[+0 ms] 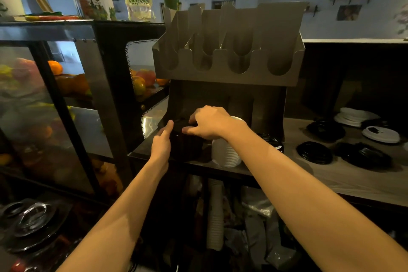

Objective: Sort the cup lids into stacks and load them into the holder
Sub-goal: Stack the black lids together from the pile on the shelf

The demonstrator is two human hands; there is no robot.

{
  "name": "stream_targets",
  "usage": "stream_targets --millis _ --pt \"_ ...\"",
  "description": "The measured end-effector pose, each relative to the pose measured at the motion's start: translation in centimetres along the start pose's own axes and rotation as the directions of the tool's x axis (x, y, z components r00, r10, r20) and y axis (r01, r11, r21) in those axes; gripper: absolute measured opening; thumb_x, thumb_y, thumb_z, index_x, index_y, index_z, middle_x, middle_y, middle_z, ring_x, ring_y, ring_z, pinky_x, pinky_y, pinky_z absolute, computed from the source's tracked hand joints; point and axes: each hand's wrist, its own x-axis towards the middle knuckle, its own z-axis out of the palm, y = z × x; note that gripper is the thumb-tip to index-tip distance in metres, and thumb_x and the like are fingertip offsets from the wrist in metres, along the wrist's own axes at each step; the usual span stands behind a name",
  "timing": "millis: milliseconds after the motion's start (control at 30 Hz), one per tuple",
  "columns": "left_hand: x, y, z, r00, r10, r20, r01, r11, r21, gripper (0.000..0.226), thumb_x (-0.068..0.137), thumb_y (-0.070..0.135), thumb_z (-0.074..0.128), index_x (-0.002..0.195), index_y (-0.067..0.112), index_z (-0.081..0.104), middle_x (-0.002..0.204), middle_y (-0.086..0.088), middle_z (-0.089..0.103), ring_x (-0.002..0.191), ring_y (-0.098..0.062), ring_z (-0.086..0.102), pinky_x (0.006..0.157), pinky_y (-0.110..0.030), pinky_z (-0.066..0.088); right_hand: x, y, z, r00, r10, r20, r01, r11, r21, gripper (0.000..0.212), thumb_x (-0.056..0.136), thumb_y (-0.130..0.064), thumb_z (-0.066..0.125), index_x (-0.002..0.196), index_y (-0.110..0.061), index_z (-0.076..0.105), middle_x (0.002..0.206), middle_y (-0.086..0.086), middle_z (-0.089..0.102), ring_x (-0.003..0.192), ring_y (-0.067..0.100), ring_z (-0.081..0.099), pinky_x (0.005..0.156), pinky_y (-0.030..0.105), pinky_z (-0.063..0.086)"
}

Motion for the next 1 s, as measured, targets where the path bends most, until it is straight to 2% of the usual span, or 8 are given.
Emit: stream_targets --millis 67,167,233,400,600,733,867,1000 --pt "0.3 -0.3 -0.3 1.000 0.023 -0.014 -0.023 1.000 -0.004 0.111 0.058 0.094 0.060 0.143 0.022 0.053 0.146 -0.006 0.056 0.134 -0.029 0.053 0.115 -0.055 0.037 -0.6 0.3 -0.1 0.998 0.026 -0.048 -0.025 0.999 0.039 0.048 0.101 -0.056 0.046 0.133 -0.023 0.060 0.118 0.003 0.066 0.105 0.021 0.063 0.087 0.040 0.055" --pt "-2.1 1.6 0.6 0.981 0.188 -0.057 -0.184 0.981 0.068 0.074 0.088 0.069 0.052 0.145 0.022 0.050 0.145 0.001 0.052 0.137 -0.021 0.046 0.117 -0.046 0.034 -1.9 0.9 0.1 0.991 0.039 -0.131 -0.019 0.989 0.144 0.037 0.103 -0.045 0.049 0.132 -0.025 0.060 0.124 0.001 0.063 0.108 0.021 0.061 0.089 0.040 0.054" --pt "-3.0 2.5 1.6 0.946 0.321 -0.046 -0.311 0.939 0.149 0.053 0.102 0.048 0.051 0.147 0.021 0.047 0.139 0.007 0.051 0.131 -0.012 0.046 0.110 -0.033 0.036 -2.7 1.5 0.3 0.983 0.044 -0.177 -0.008 0.980 0.200 0.031 0.103 -0.041 0.050 0.126 -0.025 0.063 0.122 -0.001 0.064 0.108 0.019 0.061 0.087 0.036 0.051" --pt "-4.5 4.0 4.5 0.836 0.546 0.056 -0.542 0.806 0.235 0.031 0.106 0.031 0.051 0.135 0.022 0.054 0.127 0.012 0.058 0.117 0.000 0.054 0.092 -0.010 0.039 -4.8 3.3 0.3 0.917 0.125 -0.379 0.011 0.942 0.336 0.023 0.101 -0.037 0.053 0.114 -0.026 0.068 0.114 -0.006 0.066 0.104 0.013 0.060 0.088 0.031 0.045" --pt "-7.8 4.5 9.5 0.798 0.581 0.160 -0.601 0.784 0.155 0.020 0.105 0.026 0.054 0.123 0.019 0.060 0.114 0.006 0.067 0.107 -0.004 0.065 0.089 -0.012 0.048 -8.4 7.0 0.4 0.866 0.263 -0.425 -0.040 0.884 0.466 0.020 0.100 -0.038 0.056 0.107 -0.028 0.070 0.107 -0.010 0.069 0.098 0.009 0.061 0.078 0.028 0.050" --pt "-10.4 3.9 13.9 0.748 0.606 0.272 -0.643 0.763 0.066 0.016 0.105 0.020 0.053 0.117 0.015 0.062 0.105 0.000 0.070 0.099 -0.010 0.068 0.086 -0.019 0.054 -11.9 10.5 0.9 0.819 0.361 -0.447 -0.116 0.866 0.487 0.014 0.099 -0.035 0.057 0.105 -0.032 0.070 0.105 -0.013 0.068 0.097 0.008 0.060 0.085 0.036 0.053" --pt "-12.6 2.7 18.9 0.714 0.581 0.390 -0.640 0.768 0.028 0.015 0.106 0.019 0.052 0.117 0.016 0.061 0.103 0.001 0.070 0.097 -0.007 0.069 0.086 -0.020 0.054 -15.9 13.9 1.2 0.754 0.466 -0.462 -0.188 0.828 0.529 0.013 0.099 -0.032 0.059 0.105 -0.031 0.071 0.100 -0.012 0.070 0.092 0.009 0.061 0.081 0.039 0.056" --pt "-14.4 0.9 23.3 0.686 0.548 0.479 -0.631 0.775 0.016 0.014 0.106 0.020 0.051 0.117 0.019 0.060 0.102 0.004 0.070 0.095 -0.004 0.068 0.087 -0.020 0.054 -19.9 17.0 1.6 0.713 0.550 -0.435 -0.258 0.782 0.567 0.011 0.100 -0.029 0.060 0.103 -0.032 0.070 0.093 -0.015 0.066 0.087 0.006 0.059 0.075 0.032 0.050"
